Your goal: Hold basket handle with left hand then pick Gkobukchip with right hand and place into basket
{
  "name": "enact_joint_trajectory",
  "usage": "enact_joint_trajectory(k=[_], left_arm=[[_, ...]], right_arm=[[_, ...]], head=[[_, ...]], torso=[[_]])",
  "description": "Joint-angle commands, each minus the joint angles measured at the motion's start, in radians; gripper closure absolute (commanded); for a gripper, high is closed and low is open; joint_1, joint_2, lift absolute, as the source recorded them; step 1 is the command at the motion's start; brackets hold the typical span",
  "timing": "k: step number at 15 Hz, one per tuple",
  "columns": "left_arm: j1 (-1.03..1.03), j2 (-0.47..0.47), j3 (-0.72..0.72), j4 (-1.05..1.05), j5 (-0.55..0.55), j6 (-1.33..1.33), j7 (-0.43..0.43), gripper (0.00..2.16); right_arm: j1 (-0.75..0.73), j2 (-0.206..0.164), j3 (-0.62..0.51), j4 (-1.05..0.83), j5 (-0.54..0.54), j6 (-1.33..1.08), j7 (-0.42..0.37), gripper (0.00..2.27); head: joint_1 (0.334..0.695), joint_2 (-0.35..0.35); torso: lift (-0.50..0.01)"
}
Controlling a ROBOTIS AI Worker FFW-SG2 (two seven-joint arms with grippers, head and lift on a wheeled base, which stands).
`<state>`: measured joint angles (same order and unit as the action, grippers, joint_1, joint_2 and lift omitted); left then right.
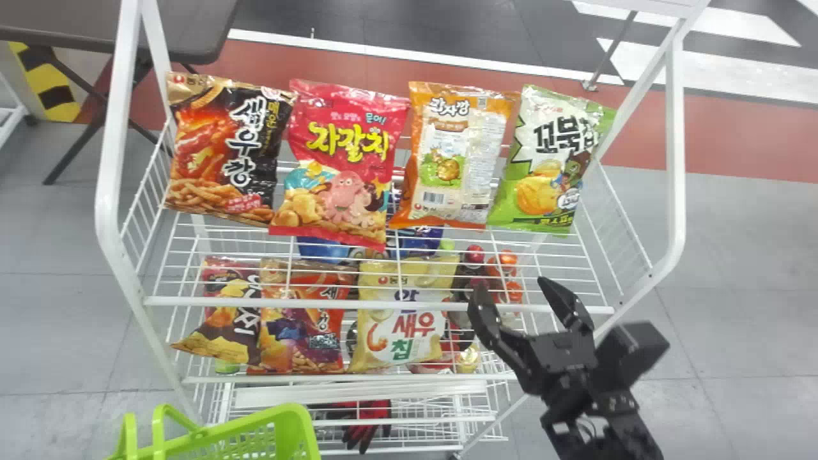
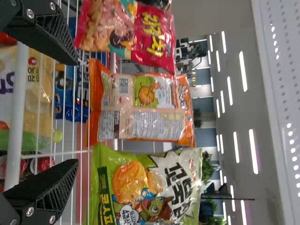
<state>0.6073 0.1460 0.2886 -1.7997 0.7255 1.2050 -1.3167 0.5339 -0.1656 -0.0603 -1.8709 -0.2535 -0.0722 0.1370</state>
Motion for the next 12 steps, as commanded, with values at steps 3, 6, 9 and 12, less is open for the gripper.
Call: enact_joint_trajectory(k=[3,6,9,12], left_arm=[[0.0,0.006,0.0,-0.017,0.0,0.009,0.002,2.16],[-0.006,0.01,0.003,-0.018,0.0,0.012,0.002,2.16],[-0.008,0.012,0.003,-0.017,0.0,0.012,0.004,2.16],[-0.011,0.014,0.003,-0.015,0.0,0.015,0.005,2.16]], right_arm=[[-0.14,0.001,-0.118,-0.005,-0.053,0.231,0.023,0.06],[-0.258,0.001,-0.193,0.009,-0.073,0.397,0.052,0.06],[-0.358,0.001,-0.231,0.047,-0.072,0.501,0.065,0.06],[-0.471,-0.002,-0.253,0.134,-0.058,0.59,0.104,0.06]], head=[[0.695,-0.295],[0.695,-0.341],[0.695,-0.35],[0.695,-0.35]], torso=[[0.0],[0.0],[0.0],[0.0]])
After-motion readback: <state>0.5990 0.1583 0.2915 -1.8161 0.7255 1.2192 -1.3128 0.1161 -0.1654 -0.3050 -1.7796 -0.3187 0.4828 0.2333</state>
